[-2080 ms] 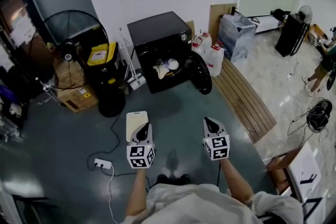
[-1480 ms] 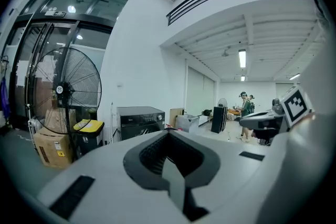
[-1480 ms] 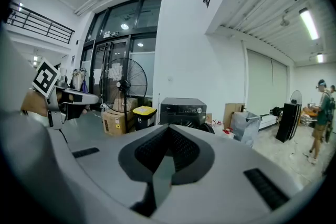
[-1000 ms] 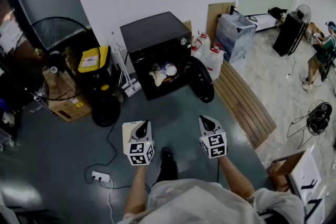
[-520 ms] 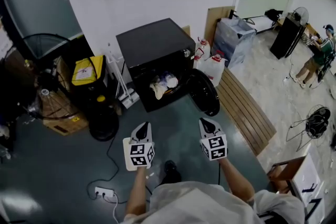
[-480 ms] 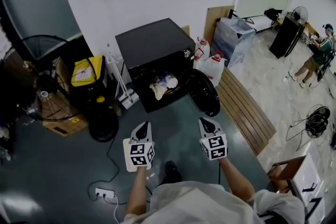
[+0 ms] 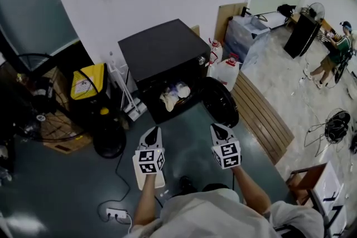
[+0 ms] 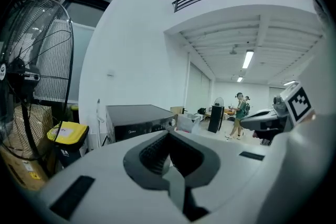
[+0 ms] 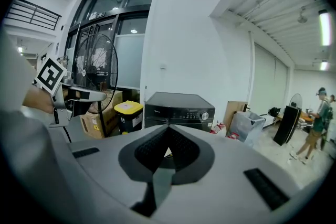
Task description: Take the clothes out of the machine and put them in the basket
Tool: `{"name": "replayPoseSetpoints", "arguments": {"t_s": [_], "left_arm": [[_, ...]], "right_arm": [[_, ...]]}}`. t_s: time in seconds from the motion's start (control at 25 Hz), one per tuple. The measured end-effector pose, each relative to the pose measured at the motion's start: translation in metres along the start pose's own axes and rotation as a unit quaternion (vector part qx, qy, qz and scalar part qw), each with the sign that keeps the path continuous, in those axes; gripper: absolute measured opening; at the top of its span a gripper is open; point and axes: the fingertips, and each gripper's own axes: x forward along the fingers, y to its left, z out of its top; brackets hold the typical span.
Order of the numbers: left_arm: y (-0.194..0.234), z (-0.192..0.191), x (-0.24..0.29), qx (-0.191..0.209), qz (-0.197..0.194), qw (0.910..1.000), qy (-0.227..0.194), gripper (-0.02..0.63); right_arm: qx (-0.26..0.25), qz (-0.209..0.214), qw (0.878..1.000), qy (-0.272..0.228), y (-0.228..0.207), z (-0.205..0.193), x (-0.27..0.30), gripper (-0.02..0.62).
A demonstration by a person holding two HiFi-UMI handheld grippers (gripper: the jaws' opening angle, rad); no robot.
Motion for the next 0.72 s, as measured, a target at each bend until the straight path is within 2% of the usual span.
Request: {"name": "replayPoseSetpoints", "arguments": {"t_s": [0.36,0.72], "left_arm": [[0.021,-0.002,0.037,0.004,-0.005,0.9998,0.016,0.018],[0.038,0.002,0.089,0.003,0.010,0.9996,0.026,0.018]], "right_arm": [[0.012,0.000,1.000,0.016,-0.009,-0.001,0.040,0.023],[0.020,0.015,1.000,0.018,-0.034,0.003,0.099,0.023]]}}
